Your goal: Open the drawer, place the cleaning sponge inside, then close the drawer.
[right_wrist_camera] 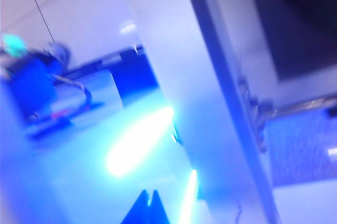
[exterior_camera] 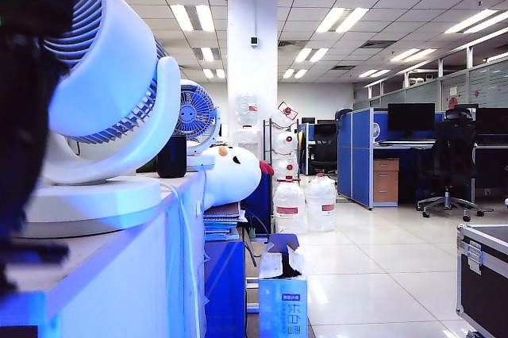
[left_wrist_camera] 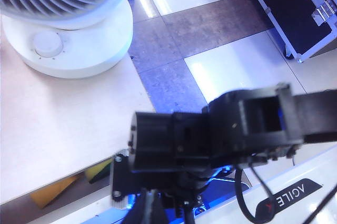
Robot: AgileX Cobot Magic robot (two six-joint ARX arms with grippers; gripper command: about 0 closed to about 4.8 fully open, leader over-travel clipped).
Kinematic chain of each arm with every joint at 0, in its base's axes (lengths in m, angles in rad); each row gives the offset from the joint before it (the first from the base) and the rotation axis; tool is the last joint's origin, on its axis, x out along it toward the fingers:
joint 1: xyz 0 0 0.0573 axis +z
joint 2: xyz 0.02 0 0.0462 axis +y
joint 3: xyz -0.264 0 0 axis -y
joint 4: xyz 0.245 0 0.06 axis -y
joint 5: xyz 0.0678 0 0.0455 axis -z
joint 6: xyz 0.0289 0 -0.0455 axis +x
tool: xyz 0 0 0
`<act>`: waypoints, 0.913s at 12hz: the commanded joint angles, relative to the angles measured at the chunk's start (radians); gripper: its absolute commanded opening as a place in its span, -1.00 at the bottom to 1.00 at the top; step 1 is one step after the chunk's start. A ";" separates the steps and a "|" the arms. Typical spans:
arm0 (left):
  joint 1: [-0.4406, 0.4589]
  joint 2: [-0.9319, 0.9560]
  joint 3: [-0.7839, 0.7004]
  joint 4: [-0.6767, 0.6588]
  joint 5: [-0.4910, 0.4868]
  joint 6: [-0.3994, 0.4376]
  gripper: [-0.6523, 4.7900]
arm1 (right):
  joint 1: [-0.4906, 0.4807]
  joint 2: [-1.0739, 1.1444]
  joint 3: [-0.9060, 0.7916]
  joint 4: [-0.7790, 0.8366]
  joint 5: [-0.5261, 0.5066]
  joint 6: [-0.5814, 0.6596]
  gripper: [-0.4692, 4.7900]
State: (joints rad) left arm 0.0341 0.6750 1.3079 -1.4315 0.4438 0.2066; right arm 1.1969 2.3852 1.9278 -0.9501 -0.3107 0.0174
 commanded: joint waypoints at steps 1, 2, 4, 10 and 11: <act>0.000 0.000 0.002 0.005 0.002 0.003 -0.78 | -0.015 -0.007 0.042 0.002 -0.003 -0.004 -0.84; 0.000 0.000 0.002 0.005 0.002 0.003 -0.78 | -0.018 -0.005 0.042 0.000 -0.002 -0.009 -0.84; 0.000 0.000 0.002 0.005 0.002 0.003 -0.78 | -0.021 -0.004 0.041 0.027 -0.002 -0.027 -0.84; 0.000 0.000 0.002 0.004 0.002 0.003 -0.78 | -0.021 0.009 0.040 0.013 0.043 -0.096 -0.84; 0.000 0.000 0.002 0.004 0.002 0.003 -0.78 | -0.021 0.012 0.040 0.010 0.042 -0.104 -0.84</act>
State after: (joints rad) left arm 0.0341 0.6746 1.3079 -1.4315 0.4438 0.2066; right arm 1.1744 2.3974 1.9644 -0.9360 -0.2752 -0.0734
